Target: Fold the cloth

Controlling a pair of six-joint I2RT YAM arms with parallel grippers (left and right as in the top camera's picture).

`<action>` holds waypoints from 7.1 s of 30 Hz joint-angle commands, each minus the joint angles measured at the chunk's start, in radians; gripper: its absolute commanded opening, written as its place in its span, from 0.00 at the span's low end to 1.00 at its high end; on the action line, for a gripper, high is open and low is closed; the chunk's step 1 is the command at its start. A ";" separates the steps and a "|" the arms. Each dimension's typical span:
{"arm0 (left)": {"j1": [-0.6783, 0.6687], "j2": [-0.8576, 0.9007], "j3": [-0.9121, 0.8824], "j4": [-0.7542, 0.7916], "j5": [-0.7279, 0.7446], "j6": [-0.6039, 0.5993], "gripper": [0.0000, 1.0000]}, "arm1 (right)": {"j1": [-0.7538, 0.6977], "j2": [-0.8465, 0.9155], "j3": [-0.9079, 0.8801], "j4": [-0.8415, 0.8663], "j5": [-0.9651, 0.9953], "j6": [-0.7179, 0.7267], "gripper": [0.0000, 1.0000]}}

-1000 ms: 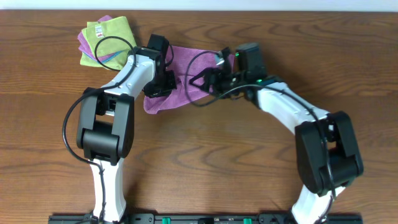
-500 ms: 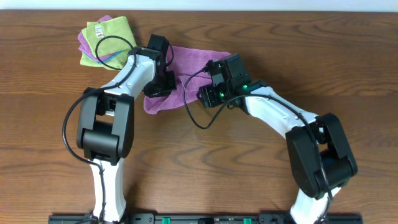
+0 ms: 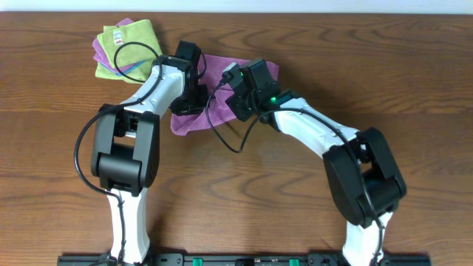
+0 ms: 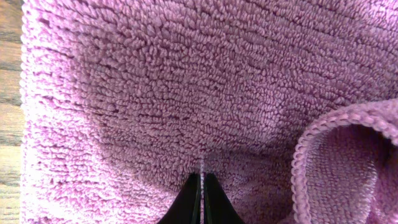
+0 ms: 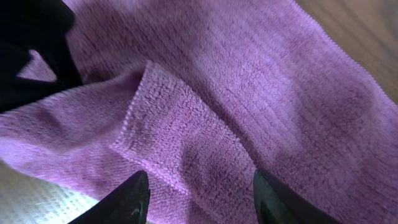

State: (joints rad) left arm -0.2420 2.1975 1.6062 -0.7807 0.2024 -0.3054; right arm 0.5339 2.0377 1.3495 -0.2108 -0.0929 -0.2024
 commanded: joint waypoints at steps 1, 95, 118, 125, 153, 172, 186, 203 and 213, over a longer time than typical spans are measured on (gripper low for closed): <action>0.003 0.056 -0.014 -0.021 -0.018 0.022 0.06 | 0.009 0.027 0.026 0.006 0.014 -0.032 0.54; 0.067 0.031 -0.004 -0.039 0.087 0.055 0.06 | -0.037 -0.208 0.059 -0.865 0.206 0.098 0.01; 0.150 -0.160 0.002 -0.217 0.084 -0.049 0.20 | -0.073 -0.398 0.055 -0.925 -0.079 0.359 0.67; 0.280 -0.171 -0.012 -0.278 0.136 -0.077 0.25 | -0.081 -0.397 0.000 -0.612 -0.329 0.275 0.59; 0.254 -0.010 -0.085 0.006 0.238 -0.193 0.12 | -0.049 -0.108 -0.038 -0.298 -0.500 0.522 0.01; 0.186 -0.010 -0.148 0.083 0.354 -0.223 0.06 | -0.049 -0.105 -0.201 -0.295 -0.422 0.573 0.01; 0.187 -0.010 -0.148 -0.028 0.664 -0.222 0.06 | -0.049 -0.105 -0.220 -0.305 -0.277 0.583 0.01; 0.191 -0.126 -0.024 -0.097 0.995 -0.224 0.06 | -0.132 -0.105 -0.220 -0.351 -0.172 0.564 0.01; 0.190 -0.141 0.119 -0.108 0.702 -0.156 0.06 | -0.126 -0.165 -0.220 -0.384 -0.471 0.302 0.01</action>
State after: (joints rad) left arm -0.0544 2.0552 1.7206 -0.8783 1.0569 -0.5137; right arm 0.4068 1.9179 1.1347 -0.5922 -0.4232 0.2199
